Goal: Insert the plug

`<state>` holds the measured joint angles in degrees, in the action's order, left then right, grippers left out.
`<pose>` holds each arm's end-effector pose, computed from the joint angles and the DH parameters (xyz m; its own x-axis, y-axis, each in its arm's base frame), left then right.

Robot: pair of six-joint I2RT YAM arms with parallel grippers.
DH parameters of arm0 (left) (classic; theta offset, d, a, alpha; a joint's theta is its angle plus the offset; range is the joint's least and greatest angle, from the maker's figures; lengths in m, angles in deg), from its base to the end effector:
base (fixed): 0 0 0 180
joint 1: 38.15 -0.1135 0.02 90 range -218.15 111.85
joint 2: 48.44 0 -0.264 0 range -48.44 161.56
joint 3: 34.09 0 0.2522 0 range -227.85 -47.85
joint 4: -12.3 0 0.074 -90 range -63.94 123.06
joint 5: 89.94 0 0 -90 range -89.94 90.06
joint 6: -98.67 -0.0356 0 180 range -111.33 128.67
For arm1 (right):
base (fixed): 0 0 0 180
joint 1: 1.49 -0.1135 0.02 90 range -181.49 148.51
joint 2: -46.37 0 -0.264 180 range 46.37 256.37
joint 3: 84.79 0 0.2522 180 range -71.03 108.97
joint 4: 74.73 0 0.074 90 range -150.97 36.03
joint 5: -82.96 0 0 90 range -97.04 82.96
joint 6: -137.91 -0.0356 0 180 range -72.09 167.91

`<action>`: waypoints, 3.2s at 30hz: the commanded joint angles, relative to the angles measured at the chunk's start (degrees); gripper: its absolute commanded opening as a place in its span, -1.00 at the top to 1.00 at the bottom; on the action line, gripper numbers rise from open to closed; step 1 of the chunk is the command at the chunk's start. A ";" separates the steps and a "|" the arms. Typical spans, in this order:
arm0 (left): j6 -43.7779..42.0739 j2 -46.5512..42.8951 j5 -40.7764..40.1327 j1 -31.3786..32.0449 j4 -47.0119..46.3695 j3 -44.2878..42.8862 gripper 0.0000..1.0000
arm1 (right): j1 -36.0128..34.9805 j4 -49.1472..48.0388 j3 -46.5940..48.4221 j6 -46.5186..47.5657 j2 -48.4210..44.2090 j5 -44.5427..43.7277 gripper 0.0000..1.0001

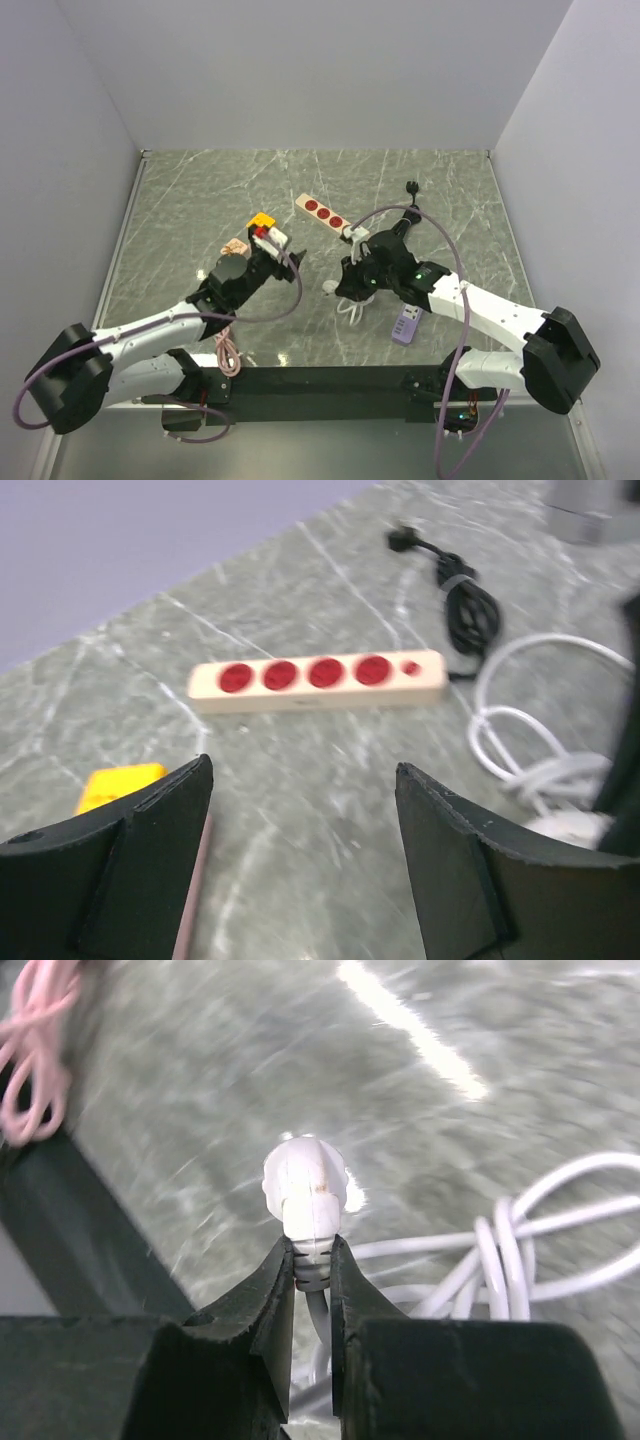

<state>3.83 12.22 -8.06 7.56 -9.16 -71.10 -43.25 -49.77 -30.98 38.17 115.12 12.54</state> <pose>0.1648 -0.1617 0.2383 0.0249 0.0941 -0.9953 0.6102 0.7872 0.0897 0.1789 0.1757 0.2255 -0.6102 -0.3311 -0.7197 -0.7265 0.5962 0.3417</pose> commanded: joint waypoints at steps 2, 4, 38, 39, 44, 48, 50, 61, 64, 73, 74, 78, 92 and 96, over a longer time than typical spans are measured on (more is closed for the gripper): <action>0.10 6.38 2.67 -3.96 -7.23 -8.20 -0.57 | 1.68 -2.06 2.04 -7.57 -0.29 -11.47 1.00; -0.43 12.97 3.98 -5.10 -8.02 -13.98 -0.56 | 1.94 -3.55 3.18 -9.59 2.07 -15.41 1.00; 9.06 69.15 10.58 -15.48 22.63 -70.97 -0.46 | 11.00 -3.12 10.04 -13.82 22.48 -29.59 1.00; 9.23 69.76 10.93 -15.48 23.44 -71.50 -0.47 | 11.08 -3.03 10.31 -13.90 22.65 -29.85 1.00; 10.20 70.82 11.20 -15.48 27.66 -72.91 -0.45 | 11.26 -1.36 13.03 -15.04 24.67 -32.14 1.00; 10.73 69.95 10.93 -15.39 30.38 -71.77 -0.45 | 11.87 -0.48 15.31 -16.28 26.17 -33.99 1.00; 11.08 69.42 11.37 -15.39 31.00 -71.07 -0.45 | 12.40 -0.65 15.93 -16.37 26.52 -34.42 1.00; 13.45 67.48 13.57 -14.43 36.72 -65.44 -0.36 | 16.71 -1.35 18.75 -14.96 28.02 -35.92 1.00; 14.51 66.16 15.23 -14.07 35.75 -62.37 -0.34 | 17.76 -1.45 19.36 -14.61 28.37 -35.92 1.00; 17.05 64.23 16.64 -10.91 32.68 -54.90 -0.30 | 19.52 -1.45 21.91 -13.47 28.54 -36.62 1.00; 17.58 63.88 16.91 -10.65 32.33 -54.11 -0.30 | 19.52 -1.36 22.61 -13.20 29.15 -36.71 1.00; 18.90 62.04 17.61 -9.15 30.22 -49.80 -0.28 | 19.61 -1.79 23.93 -12.85 30.74 -36.71 1.00; 23.04 48.24 15.51 -7.39 18.87 -34.50 -0.31 | 16.10 -4.60 17.78 -7.69 15.55 -38.38 1.00; 23.12 48.85 14.62 -7.92 17.83 -34.06 -0.32 | 14.60 -5.06 20.14 -6.70 17.37 -37.24 1.00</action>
<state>24.44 61.14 4.60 -1.03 3.69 -107.05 -27.36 -51.36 -13.01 29.21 132.04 -24.27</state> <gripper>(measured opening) 0.659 0.224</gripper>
